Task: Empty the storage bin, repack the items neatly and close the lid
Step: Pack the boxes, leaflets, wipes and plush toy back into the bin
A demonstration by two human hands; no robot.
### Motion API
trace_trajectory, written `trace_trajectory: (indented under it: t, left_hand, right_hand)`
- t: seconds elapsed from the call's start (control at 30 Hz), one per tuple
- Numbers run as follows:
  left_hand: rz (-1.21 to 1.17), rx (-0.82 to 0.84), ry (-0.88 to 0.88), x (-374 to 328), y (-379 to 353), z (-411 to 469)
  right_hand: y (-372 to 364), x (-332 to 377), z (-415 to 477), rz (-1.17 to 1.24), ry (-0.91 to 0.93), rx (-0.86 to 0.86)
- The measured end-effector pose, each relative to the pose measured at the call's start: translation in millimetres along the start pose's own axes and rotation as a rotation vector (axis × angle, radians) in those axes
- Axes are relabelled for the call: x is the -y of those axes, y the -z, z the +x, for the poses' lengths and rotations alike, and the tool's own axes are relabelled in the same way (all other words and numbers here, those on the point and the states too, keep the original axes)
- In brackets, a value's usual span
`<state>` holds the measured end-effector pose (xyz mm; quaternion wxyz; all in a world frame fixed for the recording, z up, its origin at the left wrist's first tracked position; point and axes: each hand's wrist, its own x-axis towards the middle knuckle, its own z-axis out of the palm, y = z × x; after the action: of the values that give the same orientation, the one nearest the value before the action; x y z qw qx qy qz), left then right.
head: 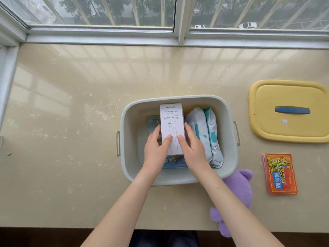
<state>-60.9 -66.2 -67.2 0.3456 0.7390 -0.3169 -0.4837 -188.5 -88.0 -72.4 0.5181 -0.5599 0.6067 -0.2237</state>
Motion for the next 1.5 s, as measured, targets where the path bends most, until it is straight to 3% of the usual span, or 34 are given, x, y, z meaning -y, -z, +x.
trace_trajectory:
  t: [0.3, 0.43, 0.63, 0.77, 0.93, 1.1, 1.3, 1.5]
  left_hand:
    - [0.045, 0.034, -0.008, -1, -1, 4]
    - [0.145, 0.012, -0.049, -11, 8, -6]
    - [0.705, -0.074, -0.48, -53, 60, -50]
    - [0.811, -0.177, -0.691, -90, 98, -103]
    - [0.833, -0.174, -0.791, -104, 132, -181]
    - [0.882, -0.038, -0.777, -55, 153, -232]
    - [0.981, 0.035, -0.722, 4, 162, -242]
    - [0.991, 0.162, -0.655, -19, 127, -239]
  right_hand:
    - [1, -6, 8, 0.053, -0.015, 0.001]
    - [9, 3, 4, -0.059, 0.047, -0.073]
    - [58, 53, -37, -0.414, 0.331, -0.128]
    - [96, 88, -85, -0.583, 0.489, -0.233]
    - [119, 106, -165, -0.656, 0.54, -0.364]
    - [107, 84, -245, -0.675, 0.454, -0.448]
    - [99, 21, -311, -0.685, 0.175, -0.471]
    - [147, -10, -334, -0.685, 0.03, -0.543]
